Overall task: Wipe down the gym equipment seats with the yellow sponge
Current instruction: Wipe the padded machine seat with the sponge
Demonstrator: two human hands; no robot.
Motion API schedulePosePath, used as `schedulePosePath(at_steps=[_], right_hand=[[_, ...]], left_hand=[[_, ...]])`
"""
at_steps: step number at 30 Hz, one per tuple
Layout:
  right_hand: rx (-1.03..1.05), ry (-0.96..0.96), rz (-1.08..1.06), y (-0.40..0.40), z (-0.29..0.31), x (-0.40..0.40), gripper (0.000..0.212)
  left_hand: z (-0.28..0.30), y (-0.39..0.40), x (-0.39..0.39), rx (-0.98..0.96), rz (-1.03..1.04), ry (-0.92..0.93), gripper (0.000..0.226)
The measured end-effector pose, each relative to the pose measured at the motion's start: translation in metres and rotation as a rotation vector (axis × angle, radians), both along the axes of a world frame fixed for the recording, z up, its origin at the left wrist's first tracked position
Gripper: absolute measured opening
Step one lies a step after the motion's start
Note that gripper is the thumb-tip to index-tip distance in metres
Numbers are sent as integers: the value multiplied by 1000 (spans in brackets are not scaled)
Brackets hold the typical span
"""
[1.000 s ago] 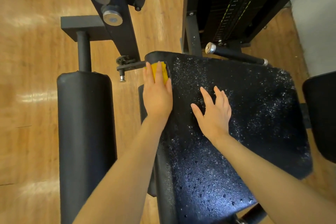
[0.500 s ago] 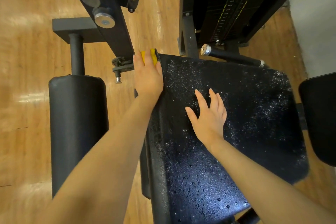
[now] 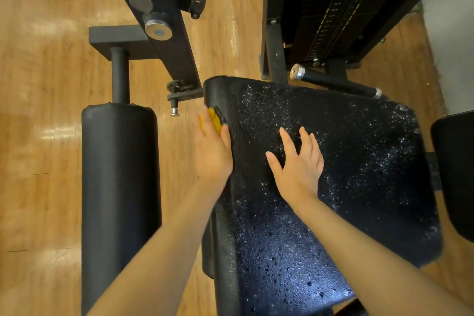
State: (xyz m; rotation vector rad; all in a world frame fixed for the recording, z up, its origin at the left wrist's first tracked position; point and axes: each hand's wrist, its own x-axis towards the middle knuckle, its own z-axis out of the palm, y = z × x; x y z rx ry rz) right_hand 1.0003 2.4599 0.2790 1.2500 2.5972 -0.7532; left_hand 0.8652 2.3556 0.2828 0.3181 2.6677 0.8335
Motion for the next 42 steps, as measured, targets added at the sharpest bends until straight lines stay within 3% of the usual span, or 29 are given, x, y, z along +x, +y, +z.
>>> schedulePosePath(at_steps=[5, 10, 14, 23, 31, 39, 42], right_hand=[[-4, 2, 5, 0, 0, 1, 58], [-13, 3, 3, 0, 1, 0, 58], [-12, -10, 10, 1, 3, 0, 58], [11, -21, 10, -1, 2, 0, 59], [15, -57, 39, 3, 4, -1, 60], [18, -58, 37, 3, 6, 0, 59], [16, -67, 48, 4, 7, 0, 60]], left_hand=[[9, 28, -47, 29, 40, 0, 54], [10, -10, 24, -7, -24, 5, 54], [16, -33, 68, -143, -116, 31, 58], [9, 56, -57, -343, -357, 266, 53], [19, -15, 18, -374, -497, 192, 55], [10, 74, -58, -455, -670, 335, 50], [15, 62, -53, -442, -706, 358, 52]])
